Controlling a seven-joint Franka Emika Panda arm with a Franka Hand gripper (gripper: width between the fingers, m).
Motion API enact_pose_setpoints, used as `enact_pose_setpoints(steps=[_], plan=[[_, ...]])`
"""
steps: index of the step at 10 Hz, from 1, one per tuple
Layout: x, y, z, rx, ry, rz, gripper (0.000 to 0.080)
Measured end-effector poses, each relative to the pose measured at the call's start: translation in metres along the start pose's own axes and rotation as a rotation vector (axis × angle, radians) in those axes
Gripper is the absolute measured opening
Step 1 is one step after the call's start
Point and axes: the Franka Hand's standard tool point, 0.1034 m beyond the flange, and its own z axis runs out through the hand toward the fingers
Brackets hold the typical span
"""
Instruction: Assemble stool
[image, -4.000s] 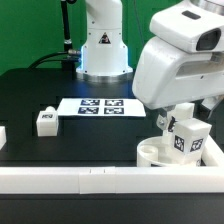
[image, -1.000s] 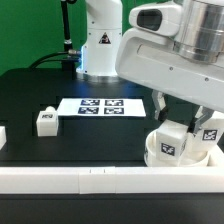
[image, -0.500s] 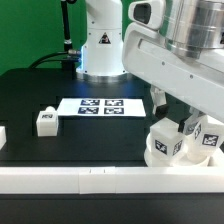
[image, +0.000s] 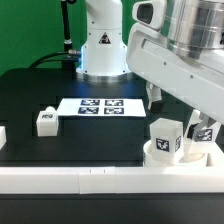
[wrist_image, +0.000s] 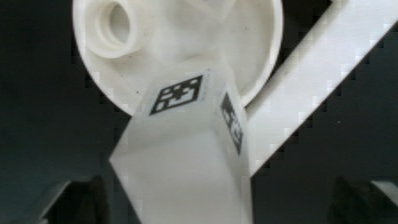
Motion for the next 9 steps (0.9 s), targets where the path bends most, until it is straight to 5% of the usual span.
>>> enact_pose_setpoints(steps=[3, 9], plan=[[0.010, 0.009, -0.056, 0.080, -0.033, -0.031, 0.0648], [0.015, 0.010, -0.059, 0.087, -0.032, -0.035, 0.0649]])
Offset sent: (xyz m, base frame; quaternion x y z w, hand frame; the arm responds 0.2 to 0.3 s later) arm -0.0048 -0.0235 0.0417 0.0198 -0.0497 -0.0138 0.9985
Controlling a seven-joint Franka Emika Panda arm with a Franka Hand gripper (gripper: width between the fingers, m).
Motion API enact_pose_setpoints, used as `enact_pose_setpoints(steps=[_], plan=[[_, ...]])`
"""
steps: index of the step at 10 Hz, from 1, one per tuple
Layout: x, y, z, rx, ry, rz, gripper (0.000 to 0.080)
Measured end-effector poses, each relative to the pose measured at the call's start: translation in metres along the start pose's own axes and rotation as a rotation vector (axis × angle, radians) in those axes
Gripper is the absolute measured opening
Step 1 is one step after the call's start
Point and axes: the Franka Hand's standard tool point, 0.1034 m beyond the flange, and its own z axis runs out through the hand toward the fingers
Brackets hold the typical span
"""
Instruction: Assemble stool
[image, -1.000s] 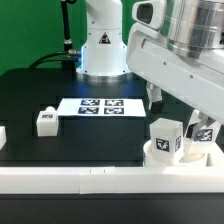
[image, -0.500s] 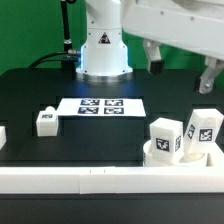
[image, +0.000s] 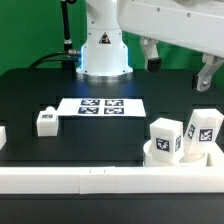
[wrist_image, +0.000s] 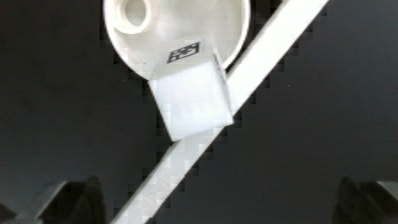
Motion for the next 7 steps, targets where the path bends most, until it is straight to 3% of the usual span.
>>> enact_pose_setpoints(steps=[3, 4, 7], plan=[[0.002, 0.001, 0.000, 0.001, 0.001, -0.016, 0.0649], [0.009, 0.009, 0.000, 0.008, 0.006, -0.078, 0.0649], [0.031, 0.058, 0.010, 0.000, 0.003, -0.287, 0.0649]])
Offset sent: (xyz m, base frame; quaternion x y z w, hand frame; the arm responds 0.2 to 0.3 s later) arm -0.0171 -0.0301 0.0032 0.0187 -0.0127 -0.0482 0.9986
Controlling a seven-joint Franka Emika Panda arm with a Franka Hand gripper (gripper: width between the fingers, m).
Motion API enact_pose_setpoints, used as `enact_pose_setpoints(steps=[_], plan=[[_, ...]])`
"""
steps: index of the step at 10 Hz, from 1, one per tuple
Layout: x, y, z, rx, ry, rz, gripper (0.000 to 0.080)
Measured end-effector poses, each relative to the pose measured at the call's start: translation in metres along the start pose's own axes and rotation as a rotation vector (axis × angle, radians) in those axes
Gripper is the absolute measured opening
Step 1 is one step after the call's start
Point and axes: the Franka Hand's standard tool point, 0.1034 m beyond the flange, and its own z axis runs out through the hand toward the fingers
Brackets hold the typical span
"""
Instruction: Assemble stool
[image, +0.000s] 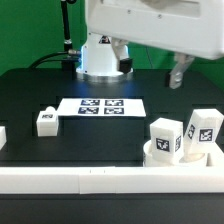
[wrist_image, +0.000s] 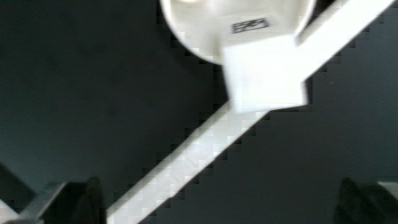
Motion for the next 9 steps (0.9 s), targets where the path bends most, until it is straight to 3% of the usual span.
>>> enact_pose_setpoints(steps=[1, 6, 7, 9], plan=[[0.003, 0.023, 0.005, -0.006, -0.011, -0.150, 0.0649], [0.004, 0.026, 0.006, -0.009, -0.015, -0.490, 0.0649], [0.008, 0.034, 0.013, -0.010, -0.014, -0.625, 0.0649], [0.019, 0.072, 0.036, -0.023, -0.040, -0.867, 0.0649]])
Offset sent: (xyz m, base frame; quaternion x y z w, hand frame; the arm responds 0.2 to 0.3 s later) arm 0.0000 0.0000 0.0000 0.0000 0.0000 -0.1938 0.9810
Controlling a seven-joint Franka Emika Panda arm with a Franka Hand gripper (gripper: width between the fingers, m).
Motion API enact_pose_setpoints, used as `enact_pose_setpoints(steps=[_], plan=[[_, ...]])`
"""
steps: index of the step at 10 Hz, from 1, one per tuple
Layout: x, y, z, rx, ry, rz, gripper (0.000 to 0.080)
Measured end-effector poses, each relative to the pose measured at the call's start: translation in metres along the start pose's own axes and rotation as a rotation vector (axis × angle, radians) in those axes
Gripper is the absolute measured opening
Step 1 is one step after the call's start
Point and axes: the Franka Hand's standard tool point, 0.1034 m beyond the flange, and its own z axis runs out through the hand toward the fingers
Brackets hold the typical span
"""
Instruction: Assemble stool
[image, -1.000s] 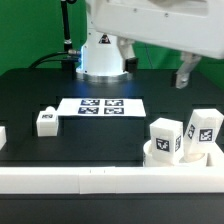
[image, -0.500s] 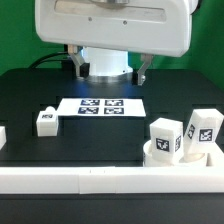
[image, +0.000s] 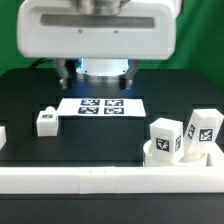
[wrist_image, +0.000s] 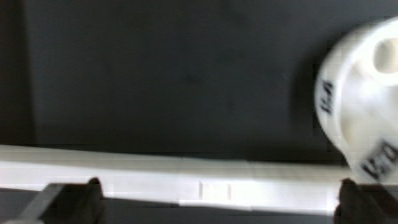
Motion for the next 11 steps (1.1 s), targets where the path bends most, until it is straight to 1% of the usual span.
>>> enact_pose_setpoints(steps=[2, 3, 4, 6, 7, 8, 9, 10, 11], plan=[[-0.019, 0.039, 0.019, 0.001, -0.029, -0.090, 0.0649], [-0.022, 0.048, 0.022, 0.006, -0.042, -0.074, 0.0649], [-0.021, 0.045, 0.021, 0.007, -0.050, -0.075, 0.0649], [-0.022, 0.046, 0.023, 0.008, -0.053, -0.073, 0.0649], [-0.037, 0.043, 0.034, 0.026, -0.203, -0.019, 0.0649], [-0.045, 0.047, 0.042, 0.040, -0.322, -0.004, 0.0649], [-0.062, 0.046, 0.053, 0.049, -0.436, 0.039, 0.0649], [-0.075, 0.039, 0.062, 0.059, -0.525, 0.056, 0.0649], [-0.075, 0.038, 0.061, 0.067, -0.584, 0.054, 0.0649]])
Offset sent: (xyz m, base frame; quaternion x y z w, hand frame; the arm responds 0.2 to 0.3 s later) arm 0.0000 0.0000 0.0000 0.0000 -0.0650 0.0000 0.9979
